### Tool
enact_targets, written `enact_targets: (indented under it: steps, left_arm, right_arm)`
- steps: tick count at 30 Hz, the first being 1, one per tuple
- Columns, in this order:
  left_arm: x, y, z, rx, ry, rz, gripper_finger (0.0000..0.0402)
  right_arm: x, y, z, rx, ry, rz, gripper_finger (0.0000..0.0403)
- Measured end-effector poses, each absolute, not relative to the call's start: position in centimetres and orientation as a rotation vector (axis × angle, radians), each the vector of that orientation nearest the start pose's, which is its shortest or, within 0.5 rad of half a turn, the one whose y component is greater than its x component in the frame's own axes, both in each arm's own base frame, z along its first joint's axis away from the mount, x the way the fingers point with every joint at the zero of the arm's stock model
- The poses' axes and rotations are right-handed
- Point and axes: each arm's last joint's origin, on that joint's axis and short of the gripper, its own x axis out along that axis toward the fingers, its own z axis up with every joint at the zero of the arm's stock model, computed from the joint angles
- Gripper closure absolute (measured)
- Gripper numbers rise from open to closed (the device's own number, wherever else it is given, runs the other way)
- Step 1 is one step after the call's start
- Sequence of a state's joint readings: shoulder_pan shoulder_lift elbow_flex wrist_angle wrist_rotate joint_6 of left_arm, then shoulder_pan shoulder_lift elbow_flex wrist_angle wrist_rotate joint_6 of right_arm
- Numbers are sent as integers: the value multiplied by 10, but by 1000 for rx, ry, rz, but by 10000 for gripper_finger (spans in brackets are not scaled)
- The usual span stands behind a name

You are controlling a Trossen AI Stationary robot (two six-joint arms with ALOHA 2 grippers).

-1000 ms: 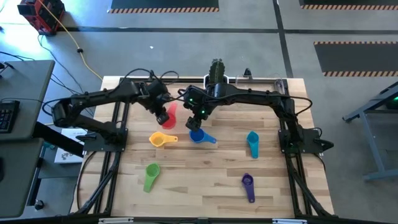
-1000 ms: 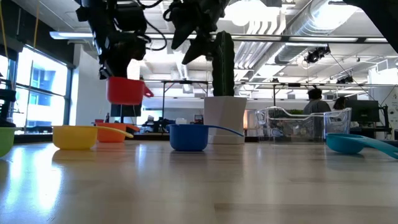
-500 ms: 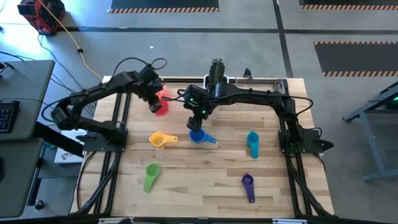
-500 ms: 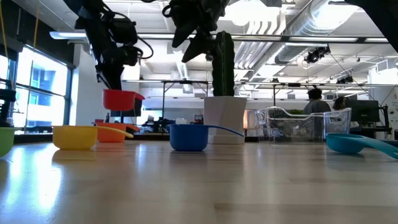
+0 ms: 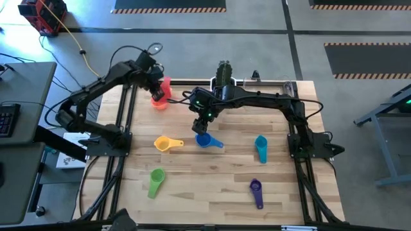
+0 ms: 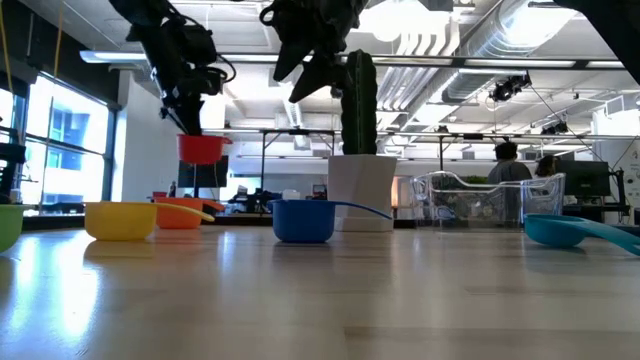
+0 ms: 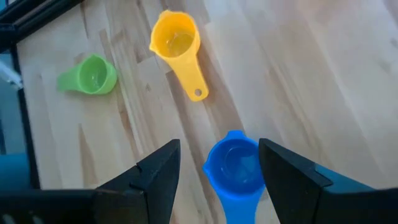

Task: Nest measuring cups in basket
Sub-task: Stack the red measuring cup on top of the orange measuring cup

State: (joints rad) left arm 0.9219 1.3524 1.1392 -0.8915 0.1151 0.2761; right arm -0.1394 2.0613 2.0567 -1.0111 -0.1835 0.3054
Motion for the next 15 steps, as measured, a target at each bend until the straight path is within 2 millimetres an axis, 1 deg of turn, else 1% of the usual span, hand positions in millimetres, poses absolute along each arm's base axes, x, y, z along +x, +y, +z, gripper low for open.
enact_targets:
  steps: [3,6,10,15]
  left_arm:
    - [160,215,288,-302,1108,578,392]
    - [162,228,289,-277,1185,578,392]
    - [165,242,282,-292,1265,534,392]
    - [166,251,266,-276,1346,463,392]
  right_arm:
    - [438,-57,314,431,993,-141,196]
    - [438,-57,314,430,991,-145,196]
    - [438,-57,313,432,992,-146,196]
    - [438,-56,313,431,992,-144,196]
